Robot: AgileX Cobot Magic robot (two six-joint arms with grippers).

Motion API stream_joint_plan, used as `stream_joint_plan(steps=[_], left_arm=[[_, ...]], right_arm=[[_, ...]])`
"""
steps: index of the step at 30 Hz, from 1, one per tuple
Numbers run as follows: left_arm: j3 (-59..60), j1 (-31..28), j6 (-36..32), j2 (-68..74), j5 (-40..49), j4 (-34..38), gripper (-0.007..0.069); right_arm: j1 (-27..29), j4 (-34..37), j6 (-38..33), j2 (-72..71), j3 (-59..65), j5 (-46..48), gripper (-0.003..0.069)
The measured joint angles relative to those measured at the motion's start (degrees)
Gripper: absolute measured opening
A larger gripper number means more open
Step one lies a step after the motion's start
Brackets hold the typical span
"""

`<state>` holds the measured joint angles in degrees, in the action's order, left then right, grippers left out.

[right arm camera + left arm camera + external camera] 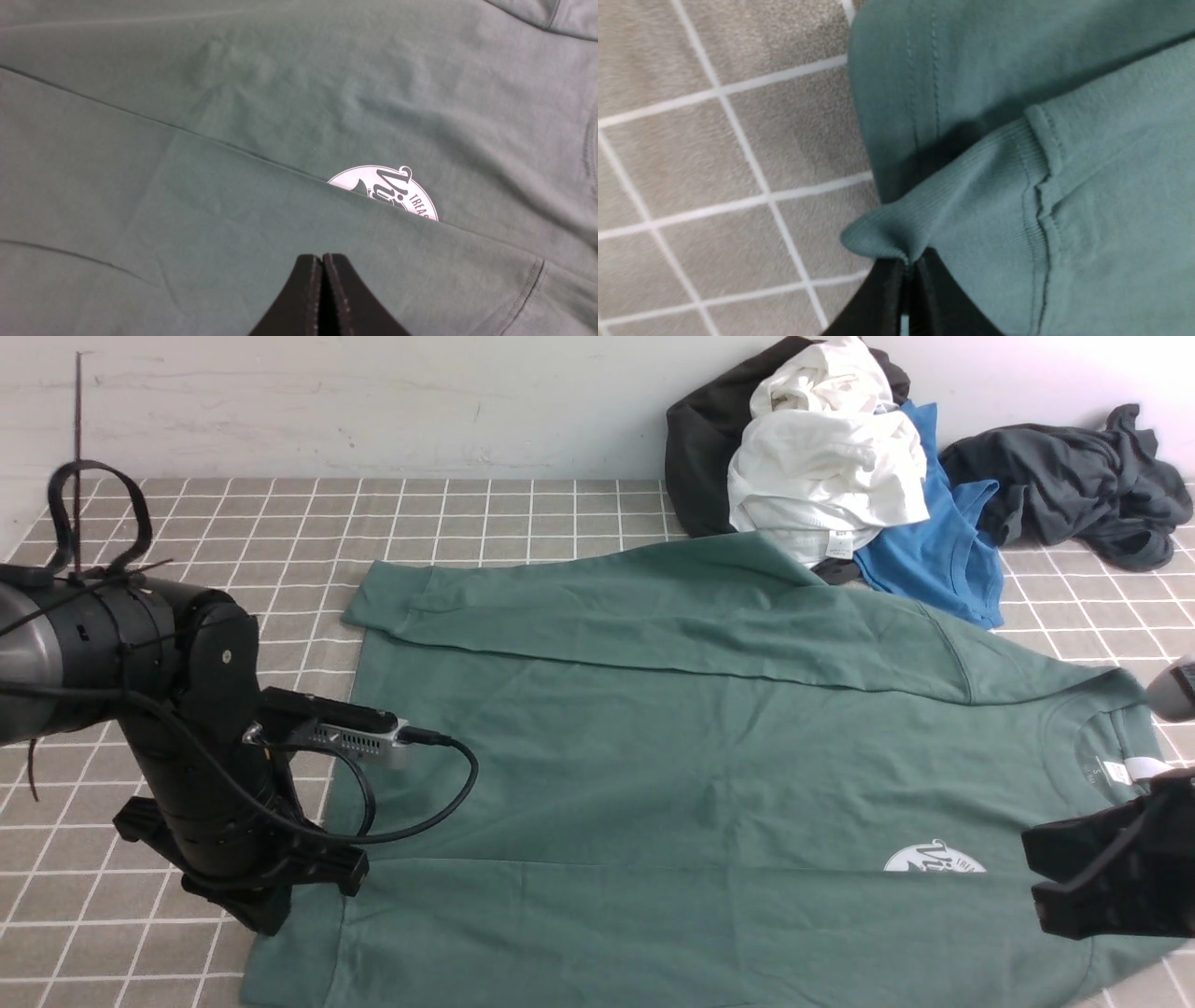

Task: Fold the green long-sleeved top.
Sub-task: Use the left arm to drag and place the cuff at the centered position on the left edge of the fabric

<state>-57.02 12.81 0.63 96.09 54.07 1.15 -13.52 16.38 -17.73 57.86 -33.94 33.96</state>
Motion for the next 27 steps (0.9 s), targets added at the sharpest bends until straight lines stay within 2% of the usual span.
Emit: stream_joint_plan(steps=[9,15,22,27], left_arm=[[-0.4,0.0,-1.4,-11.2,0.9,1.5,-0.0005],[-8.5,0.0,-5.0,-14.3,-2.8,3.3,-0.0005],[-19.5,0.0,-5.8,-3.4,-6.5,-0.1,-0.0005],[-28.2,-1.1,-1.7,9.3,-5.2,-4.9,0.0009]], right_arm=[[0.0,0.0,0.0,0.0,0.0,0.0,-0.0014],[0.0,0.0,0.0,0.0,0.0,0.0,-0.0014],[0.0,0.0,0.0,0.0,0.0,0.0,-0.0014],[0.0,0.0,0.0,0.0,0.0,0.1,-0.0014]])
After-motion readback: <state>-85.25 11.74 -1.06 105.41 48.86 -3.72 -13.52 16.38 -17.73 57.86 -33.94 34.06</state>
